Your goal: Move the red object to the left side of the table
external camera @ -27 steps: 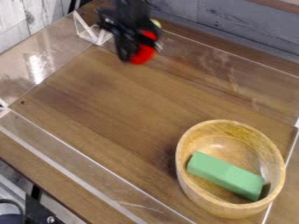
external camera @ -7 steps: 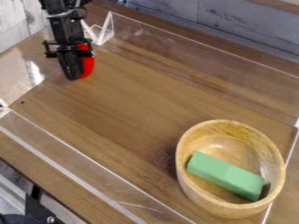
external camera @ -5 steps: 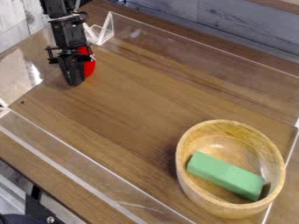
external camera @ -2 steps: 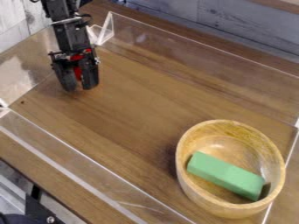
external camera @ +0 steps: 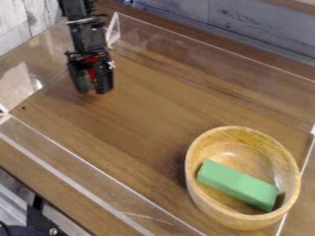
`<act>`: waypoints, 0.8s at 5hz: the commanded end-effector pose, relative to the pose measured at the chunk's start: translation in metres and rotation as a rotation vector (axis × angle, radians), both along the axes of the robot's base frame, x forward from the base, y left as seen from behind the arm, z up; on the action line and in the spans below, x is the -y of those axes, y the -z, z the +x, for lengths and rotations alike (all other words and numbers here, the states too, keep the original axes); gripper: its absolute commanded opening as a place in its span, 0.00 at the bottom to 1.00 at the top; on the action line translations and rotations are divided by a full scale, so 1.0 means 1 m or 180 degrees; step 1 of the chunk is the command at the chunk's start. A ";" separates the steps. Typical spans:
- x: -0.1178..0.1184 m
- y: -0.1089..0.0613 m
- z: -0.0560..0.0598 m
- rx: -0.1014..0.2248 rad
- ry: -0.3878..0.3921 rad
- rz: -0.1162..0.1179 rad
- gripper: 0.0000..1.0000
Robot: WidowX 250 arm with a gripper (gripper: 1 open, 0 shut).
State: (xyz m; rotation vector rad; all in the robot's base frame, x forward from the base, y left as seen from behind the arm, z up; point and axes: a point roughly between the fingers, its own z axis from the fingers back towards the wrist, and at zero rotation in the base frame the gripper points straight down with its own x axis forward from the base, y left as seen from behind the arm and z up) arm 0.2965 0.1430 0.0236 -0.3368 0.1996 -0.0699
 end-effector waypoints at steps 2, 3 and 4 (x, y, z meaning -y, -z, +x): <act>0.008 -0.054 0.021 0.0427 0.0226 0.0152 1.00; 0.011 -0.069 0.024 0.0448 0.0181 0.0111 1.00; -0.013 -0.066 0.023 0.0429 -0.0025 0.0096 0.00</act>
